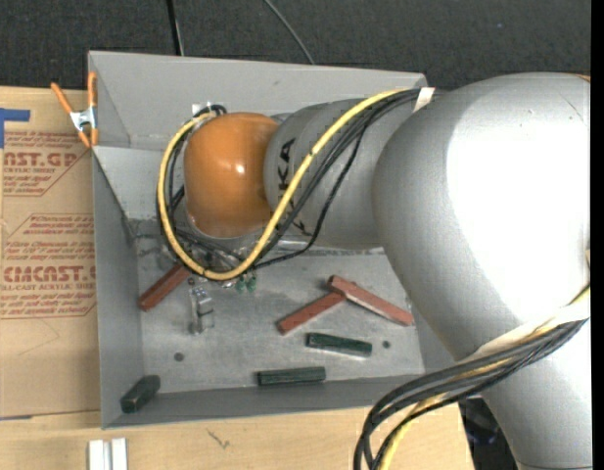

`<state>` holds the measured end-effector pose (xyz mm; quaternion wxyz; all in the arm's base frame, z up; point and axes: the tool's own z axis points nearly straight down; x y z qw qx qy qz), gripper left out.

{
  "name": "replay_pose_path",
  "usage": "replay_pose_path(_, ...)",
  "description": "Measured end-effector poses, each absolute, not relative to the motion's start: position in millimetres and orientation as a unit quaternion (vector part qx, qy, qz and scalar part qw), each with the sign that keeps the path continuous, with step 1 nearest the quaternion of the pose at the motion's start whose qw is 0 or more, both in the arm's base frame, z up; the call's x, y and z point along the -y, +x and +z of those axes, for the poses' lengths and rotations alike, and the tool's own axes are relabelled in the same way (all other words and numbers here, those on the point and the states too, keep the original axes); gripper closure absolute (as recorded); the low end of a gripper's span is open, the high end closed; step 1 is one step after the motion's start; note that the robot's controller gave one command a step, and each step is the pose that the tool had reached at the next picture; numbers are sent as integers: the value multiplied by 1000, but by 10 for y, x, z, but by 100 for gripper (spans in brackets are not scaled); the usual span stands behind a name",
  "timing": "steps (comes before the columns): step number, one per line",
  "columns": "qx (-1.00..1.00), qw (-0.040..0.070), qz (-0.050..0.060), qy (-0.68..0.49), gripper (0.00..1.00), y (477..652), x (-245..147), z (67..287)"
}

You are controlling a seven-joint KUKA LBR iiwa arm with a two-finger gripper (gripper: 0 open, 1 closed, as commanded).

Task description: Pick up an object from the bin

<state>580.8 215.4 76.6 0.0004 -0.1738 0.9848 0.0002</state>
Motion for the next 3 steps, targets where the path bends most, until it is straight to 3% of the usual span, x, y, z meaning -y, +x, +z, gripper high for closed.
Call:
replay_pose_path(1, -964, 2, 1, -268, 100, 5859, -2445, 705)
replay_pose_path(2, -964, 2, 1, -267, 100, 5860, -2444, 705)
replay_pose_path(3, -964, 1, 1, -267, 100, 5679, -2389, 1940)
